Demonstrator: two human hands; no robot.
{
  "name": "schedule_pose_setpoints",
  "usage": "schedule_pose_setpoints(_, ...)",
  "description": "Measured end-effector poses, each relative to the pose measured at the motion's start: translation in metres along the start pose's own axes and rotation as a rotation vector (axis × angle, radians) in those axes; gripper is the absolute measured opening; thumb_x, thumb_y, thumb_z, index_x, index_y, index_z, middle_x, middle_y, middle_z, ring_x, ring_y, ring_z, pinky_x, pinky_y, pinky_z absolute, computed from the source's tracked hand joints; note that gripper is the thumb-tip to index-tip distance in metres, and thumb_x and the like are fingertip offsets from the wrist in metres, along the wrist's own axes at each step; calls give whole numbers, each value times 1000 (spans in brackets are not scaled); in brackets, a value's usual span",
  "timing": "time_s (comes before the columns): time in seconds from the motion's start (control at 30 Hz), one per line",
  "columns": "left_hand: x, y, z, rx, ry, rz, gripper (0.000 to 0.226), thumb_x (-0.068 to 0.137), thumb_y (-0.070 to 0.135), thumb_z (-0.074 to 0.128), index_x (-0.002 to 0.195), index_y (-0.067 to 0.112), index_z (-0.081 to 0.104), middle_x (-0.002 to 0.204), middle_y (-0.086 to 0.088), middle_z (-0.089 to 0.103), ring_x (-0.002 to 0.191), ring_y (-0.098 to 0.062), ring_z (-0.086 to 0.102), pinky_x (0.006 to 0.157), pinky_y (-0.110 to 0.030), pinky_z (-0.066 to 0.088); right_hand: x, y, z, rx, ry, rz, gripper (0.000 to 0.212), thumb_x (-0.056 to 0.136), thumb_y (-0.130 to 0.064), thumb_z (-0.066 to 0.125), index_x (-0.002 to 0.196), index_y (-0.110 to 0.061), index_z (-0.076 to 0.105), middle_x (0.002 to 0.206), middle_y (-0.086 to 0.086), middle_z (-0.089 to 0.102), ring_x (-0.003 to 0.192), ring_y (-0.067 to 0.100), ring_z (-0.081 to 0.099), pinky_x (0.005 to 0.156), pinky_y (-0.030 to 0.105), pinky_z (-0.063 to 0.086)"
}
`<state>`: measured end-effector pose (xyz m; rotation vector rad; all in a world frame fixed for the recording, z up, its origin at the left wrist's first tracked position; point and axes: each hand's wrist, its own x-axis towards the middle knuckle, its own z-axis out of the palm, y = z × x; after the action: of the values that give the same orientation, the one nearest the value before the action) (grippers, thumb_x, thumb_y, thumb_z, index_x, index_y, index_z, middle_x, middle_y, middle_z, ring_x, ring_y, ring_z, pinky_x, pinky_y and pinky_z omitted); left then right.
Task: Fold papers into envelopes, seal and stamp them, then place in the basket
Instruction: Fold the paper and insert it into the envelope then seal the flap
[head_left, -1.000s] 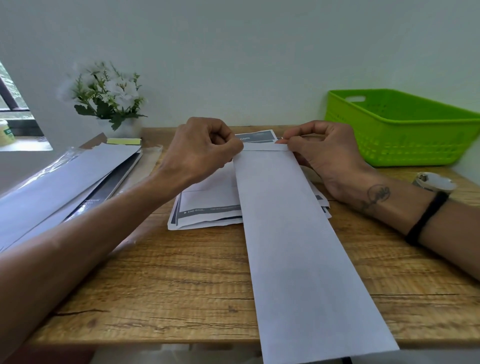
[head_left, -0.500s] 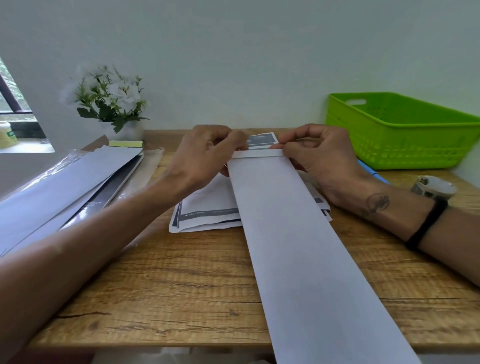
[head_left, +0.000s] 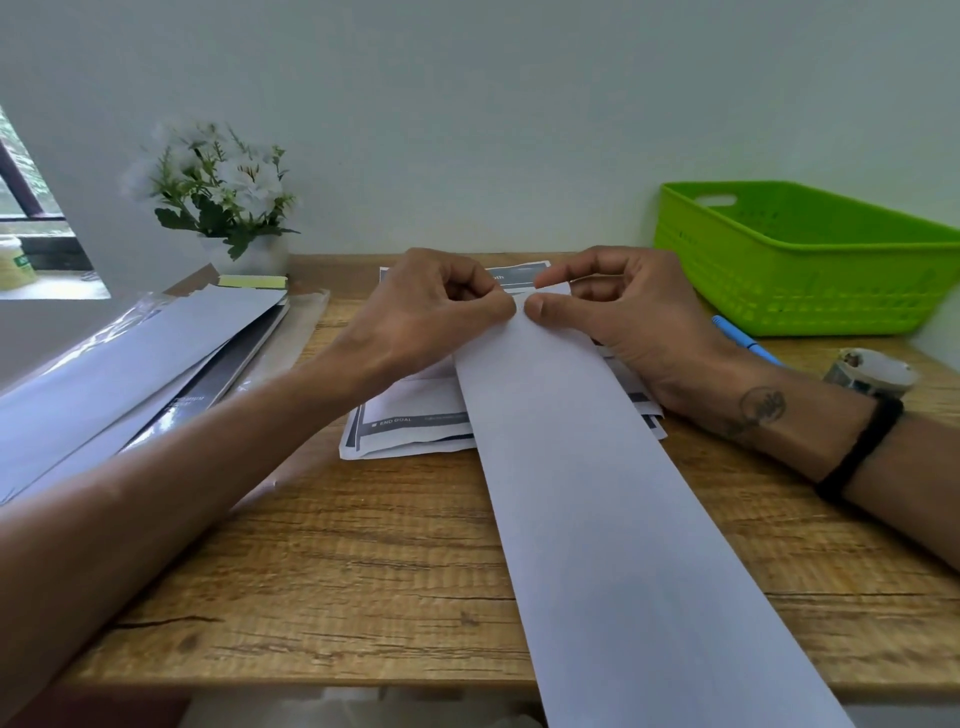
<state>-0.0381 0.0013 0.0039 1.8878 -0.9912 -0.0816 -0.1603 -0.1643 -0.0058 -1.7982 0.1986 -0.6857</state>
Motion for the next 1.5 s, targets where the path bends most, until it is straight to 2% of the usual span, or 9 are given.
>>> schedule_pose_setpoints(0.4, 9, -3, -18, 1, 61, -36, 16, 93, 18, 70, 81, 11, 78, 69, -3, 74, 63, -13, 68, 62, -28, 56, 17, 1, -11, 107, 180, 55, 10, 82, -2, 83, 91, -3, 77, 94, 20, 79, 73, 23, 71, 69, 32, 62)
schedule_pose_setpoints(0.57, 11, -5, -25, -6, 132, -37, 16, 91, 20, 73, 82, 9, 78, 68, -4, 74, 59, -11, 65, 59, -25, 56, 22, -2, -21, 117, 271, 119, 9, 81, -2, 81, 84, -10, 77, 73, 5, 74, 58, 13, 65, 57, 24, 55)
schedule_pose_setpoints(0.67, 8, -7, -24, 6, 192, 19, 15, 93, 22, 71, 85, 12, 79, 70, -3, 75, 61, -10, 68, 62, -29, 59, 23, -1, -24, 76, 310, 127, 11, 81, -4, 82, 81, -14, 77, 74, 5, 75, 60, 16, 66, 59, 27, 57)
schedule_pose_setpoints(0.83, -5, 5, -6, 141, 100, 194, 21, 98, 43, 69, 98, 25, 79, 74, 8, 74, 65, -3, 68, 62, -22, 57, 16, -4, -13, 66, 268, 109, 4, 83, -10, 82, 86, -13, 80, 80, 5, 78, 66, 14, 68, 62, 26, 56)
schedule_pose_setpoints(1.0, -9, 10, -3, 230, 165, 262, 31, 98, 51, 66, 100, 23, 81, 53, 9, 51, 48, -3, 45, 50, -11, 36, 10, -10, -8, 147, 224, 80, 7, 86, -13, 80, 92, -9, 82, 89, 6, 81, 72, 11, 70, 66, 23, 58)
schedule_pose_setpoints(1.13, -14, 15, -3, 268, 144, 303, 36, 100, 54, 63, 95, 24, 82, 52, 5, 52, 48, -5, 43, 51, -12, 35, 11, -13, -8, 326, 113, 185, 36, 91, -30, 76, 107, 2, 76, 93, 15, 76, 81, 27, 68, 76, 37, 53)
schedule_pose_setpoints(1.27, -20, 23, 0, 220, 99, 238, 56, 106, 54, 49, 64, 23, 71, 53, 6, 64, 44, -2, 56, 50, -10, 39, 7, -24, -10, 409, -63, 187, 45, 99, -42, 64, 116, 0, 69, 105, 16, 79, 88, 27, 77, 75, 32, 60)
schedule_pose_setpoints(1.37, -19, 31, 0, 48, 102, 58, 83, 111, 48, 34, 35, 19, 48, 35, 15, 48, 32, -1, 49, 39, -7, 34, 4, -23, -5, 326, -103, 113, 41, 100, -34, 65, 118, 1, 69, 108, 15, 79, 97, 29, 78, 82, 37, 62)
schedule_pose_setpoints(1.5, -6, 27, -6, -99, 57, -101, 76, 108, 61, 29, 55, 13, 56, 43, 8, 55, 38, 0, 52, 39, -8, 38, 1, -15, -3, 132, -138, -9, 27, 98, -26, 69, 117, -8, 75, 112, 8, 79, 104, 28, 76, 89, 46, 61)
